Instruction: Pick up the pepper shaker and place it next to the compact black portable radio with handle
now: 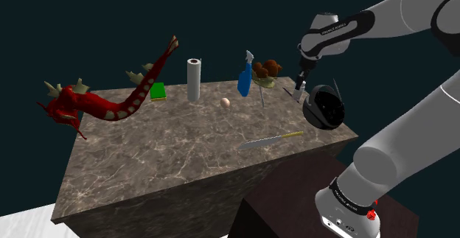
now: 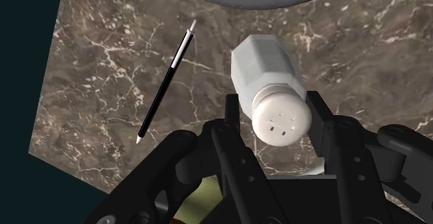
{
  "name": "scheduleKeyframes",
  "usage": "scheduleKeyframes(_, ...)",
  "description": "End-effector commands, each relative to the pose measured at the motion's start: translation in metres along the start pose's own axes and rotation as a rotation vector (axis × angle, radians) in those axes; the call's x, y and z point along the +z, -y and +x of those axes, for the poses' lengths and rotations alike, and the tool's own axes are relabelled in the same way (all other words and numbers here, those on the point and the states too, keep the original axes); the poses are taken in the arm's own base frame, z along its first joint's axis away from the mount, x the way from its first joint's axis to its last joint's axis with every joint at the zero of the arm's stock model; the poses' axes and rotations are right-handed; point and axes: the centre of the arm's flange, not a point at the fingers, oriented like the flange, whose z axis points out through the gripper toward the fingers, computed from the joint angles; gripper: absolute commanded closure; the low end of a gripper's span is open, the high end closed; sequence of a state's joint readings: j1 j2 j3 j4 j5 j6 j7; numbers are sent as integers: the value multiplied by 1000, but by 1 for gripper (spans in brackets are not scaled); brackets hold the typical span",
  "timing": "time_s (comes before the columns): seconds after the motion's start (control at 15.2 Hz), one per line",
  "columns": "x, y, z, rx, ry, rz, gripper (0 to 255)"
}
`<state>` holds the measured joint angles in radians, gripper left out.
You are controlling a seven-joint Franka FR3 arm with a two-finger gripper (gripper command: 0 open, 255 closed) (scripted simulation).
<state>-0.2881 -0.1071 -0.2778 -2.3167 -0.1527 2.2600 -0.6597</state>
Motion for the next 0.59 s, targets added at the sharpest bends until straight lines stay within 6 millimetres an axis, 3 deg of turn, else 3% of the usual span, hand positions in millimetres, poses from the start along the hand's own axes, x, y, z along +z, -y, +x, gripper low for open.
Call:
scheduleKeyframes(0.0,10,2,0,0,-1,0,255)
scheduleKeyframes(0.53,55,6,1,0,-1,0,255)
